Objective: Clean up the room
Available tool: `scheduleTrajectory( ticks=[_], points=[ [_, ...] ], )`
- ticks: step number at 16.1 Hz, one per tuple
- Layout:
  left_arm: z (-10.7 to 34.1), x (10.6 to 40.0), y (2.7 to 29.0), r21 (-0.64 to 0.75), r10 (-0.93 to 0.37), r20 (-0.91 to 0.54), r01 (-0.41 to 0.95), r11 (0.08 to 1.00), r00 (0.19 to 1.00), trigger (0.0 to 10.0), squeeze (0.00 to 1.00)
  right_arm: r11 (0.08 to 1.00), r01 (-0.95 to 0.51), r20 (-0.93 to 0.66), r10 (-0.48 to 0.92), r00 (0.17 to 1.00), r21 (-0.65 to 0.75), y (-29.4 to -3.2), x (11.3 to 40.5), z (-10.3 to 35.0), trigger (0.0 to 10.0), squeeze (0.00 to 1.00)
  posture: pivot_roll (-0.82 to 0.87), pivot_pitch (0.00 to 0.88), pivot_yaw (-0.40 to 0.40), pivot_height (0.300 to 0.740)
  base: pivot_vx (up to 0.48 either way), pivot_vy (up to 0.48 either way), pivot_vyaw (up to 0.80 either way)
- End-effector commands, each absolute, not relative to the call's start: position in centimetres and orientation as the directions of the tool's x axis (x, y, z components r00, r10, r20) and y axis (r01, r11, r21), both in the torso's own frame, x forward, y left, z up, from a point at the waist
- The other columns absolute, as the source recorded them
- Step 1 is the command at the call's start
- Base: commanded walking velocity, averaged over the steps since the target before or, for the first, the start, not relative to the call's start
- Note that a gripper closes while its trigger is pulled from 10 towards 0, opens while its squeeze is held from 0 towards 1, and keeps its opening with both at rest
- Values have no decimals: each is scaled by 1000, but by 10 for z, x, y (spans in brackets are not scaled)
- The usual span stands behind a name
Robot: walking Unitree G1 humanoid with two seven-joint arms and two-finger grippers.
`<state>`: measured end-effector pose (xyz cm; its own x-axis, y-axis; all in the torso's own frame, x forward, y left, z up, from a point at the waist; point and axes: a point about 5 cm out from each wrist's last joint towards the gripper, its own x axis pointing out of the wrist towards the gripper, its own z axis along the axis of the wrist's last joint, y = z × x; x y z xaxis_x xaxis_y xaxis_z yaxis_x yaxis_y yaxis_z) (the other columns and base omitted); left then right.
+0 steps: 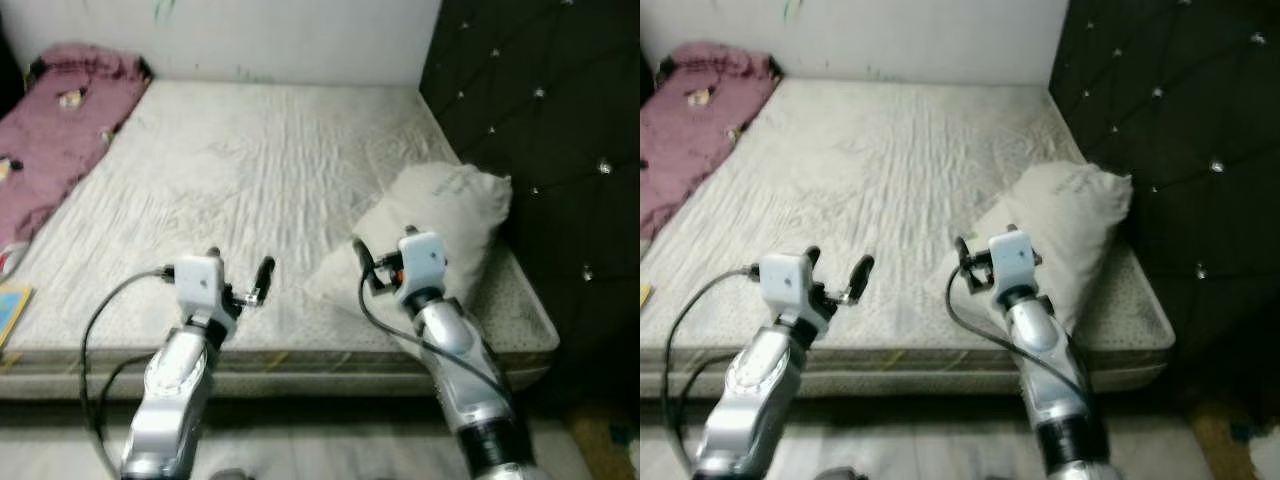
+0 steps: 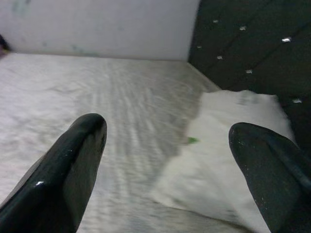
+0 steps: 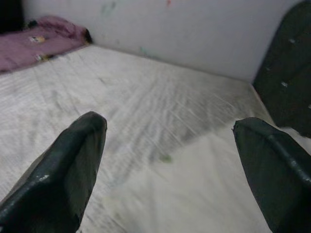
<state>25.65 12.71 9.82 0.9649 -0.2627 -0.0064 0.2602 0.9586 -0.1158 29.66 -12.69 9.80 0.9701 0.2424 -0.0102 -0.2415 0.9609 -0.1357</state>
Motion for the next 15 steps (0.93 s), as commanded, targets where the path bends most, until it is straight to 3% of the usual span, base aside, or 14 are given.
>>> scheduleTrajectory(
  ticks=[1, 8, 15],
  points=[
    [101, 256, 127, -108, -281, 8, 281, 954, 960, 10000, 0, 961, -238, 13, 242, 970, -138, -126, 299, 103, 10000, 0, 40, 0, -19, 740, 0, 0, 0],
    [101, 255, 129, -106, -282, 3, 281, 954, 959, 10000, 0, 962, -233, 33, 240, 970, -141, -124, 300, 108, 10000, 0, 42, 0, -18, 740, 0, 0, 0],
    [100, 255, 128, -113, -291, 1, 290, 950, 957, 10000, 0, 962, -234, 39, 242, 969, -143, -123, 301, 109, 10000, 0, 39, 0, -15, 740, 272, 0, 0]
  ],
)
